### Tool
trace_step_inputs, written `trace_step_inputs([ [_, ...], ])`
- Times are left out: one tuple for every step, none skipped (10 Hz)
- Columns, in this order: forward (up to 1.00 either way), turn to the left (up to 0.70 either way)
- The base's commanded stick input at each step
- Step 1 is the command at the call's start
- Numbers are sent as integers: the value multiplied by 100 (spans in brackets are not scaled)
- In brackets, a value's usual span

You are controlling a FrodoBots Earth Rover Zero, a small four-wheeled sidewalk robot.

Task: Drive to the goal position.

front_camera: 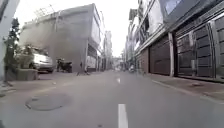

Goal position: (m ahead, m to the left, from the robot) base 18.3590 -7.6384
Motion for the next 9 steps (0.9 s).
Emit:
trace_step_inputs([
  [100,6],
  [100,6],
  [100,6],
  [100,-26],
  [100,-34],
  [100,-27],
  [100,-1],
  [100,6],
  [100,6],
])
